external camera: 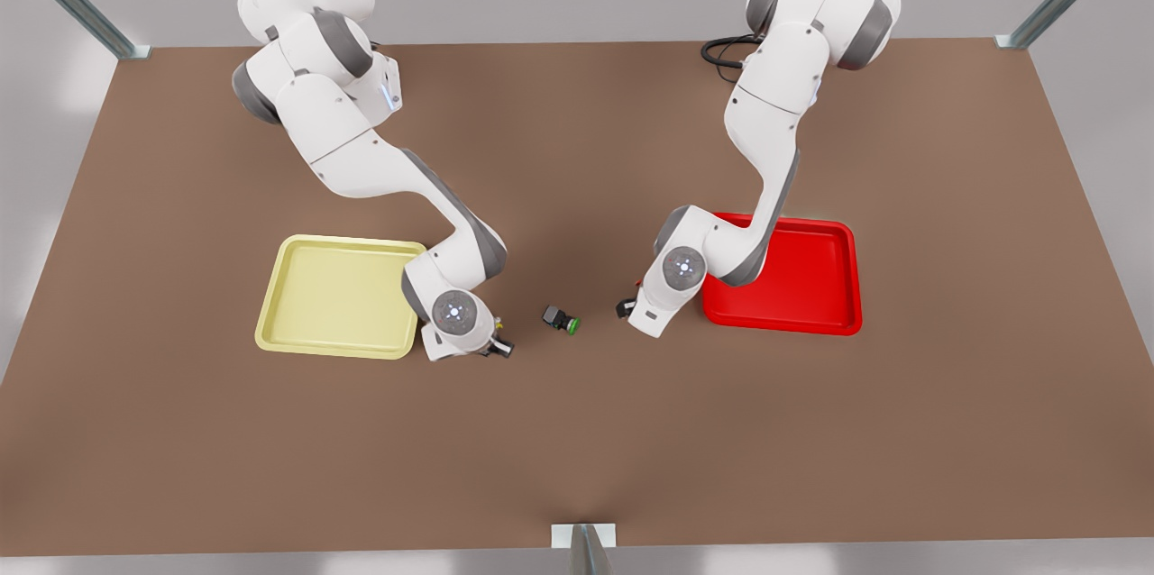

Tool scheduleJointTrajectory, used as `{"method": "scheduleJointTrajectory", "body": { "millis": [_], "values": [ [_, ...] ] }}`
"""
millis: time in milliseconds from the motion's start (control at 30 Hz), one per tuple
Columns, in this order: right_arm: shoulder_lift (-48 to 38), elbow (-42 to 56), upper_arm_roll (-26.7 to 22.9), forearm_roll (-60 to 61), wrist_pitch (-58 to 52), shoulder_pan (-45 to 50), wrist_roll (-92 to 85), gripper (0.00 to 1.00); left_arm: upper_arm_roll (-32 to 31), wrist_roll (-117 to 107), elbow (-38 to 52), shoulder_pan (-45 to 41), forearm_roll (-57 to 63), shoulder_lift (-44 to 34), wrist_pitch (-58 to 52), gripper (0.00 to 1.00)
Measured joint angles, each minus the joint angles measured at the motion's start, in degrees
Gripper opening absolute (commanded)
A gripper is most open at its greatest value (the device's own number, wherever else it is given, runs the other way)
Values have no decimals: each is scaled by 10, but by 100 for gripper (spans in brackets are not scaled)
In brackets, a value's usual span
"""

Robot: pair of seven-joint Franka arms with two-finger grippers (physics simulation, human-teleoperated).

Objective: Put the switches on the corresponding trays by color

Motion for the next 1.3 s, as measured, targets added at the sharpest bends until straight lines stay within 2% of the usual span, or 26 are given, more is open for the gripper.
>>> {"method": "scheduleJointTrajectory", "body": {
  "millis": [567, 600, 633, 667, 767, 867, 900, 1167, 1200, 1233, 1267, 1300],
  "values": [
    [-1, 0, -14, 0, 13, 0, -37, 68, 0, 0, 0, 0, 0, 1, 0, 100],
    [-1, 0, -14, -1, 14, 0, -38, 68, 0, 0, 0, 0, 0, 4, 0, 81],
    [-1, 0, -14, -1, 16, 0, -38, 68, 0, 0, 0, 0, 0, 4, 1, 71],
    [0, -1, -14, -1, 18, 1, -38, 68, 0, 0, 0, 0, 0, 7, 1, 67],
    [1, -6, -13, -2, 18, 3, -38, 67, 0, 0, 4, 1, 0, 10, 1, 67],
    [-2, -8, -13, -3, 11, 3, -39, 60, 0, -1, 7, 0, -1, 11, 1, 67],
    [-3, -8, -13, -3, 8, 2, -45, 57, 0, -1, 7, 1, -1, 11, 0, 62],
    [-2, -7, -13, -3, 8, 2, -46, 56, 3, -1, 9, 1, -1, 10, 0, 61],
    [-2, -8, -13, -3, 9, 1, -46, 56, 3, -1, 9, 1, -1, 10, 0, 60],
    [-2, -7, -13, -3, 9, 1, -46, 56, 3, -1, 9, 1, -1, 10, 0, 52],
    [-2, -7, -13, -3, 8, 1, -46, 56, 4, -1, 11, 1, -1, 10, 0, 49],
    [-2, -7, -13, -3, 8, 1, -46, 56, 4, -1, 12, 1, -1, 10, 0, 48]
  ]
}}
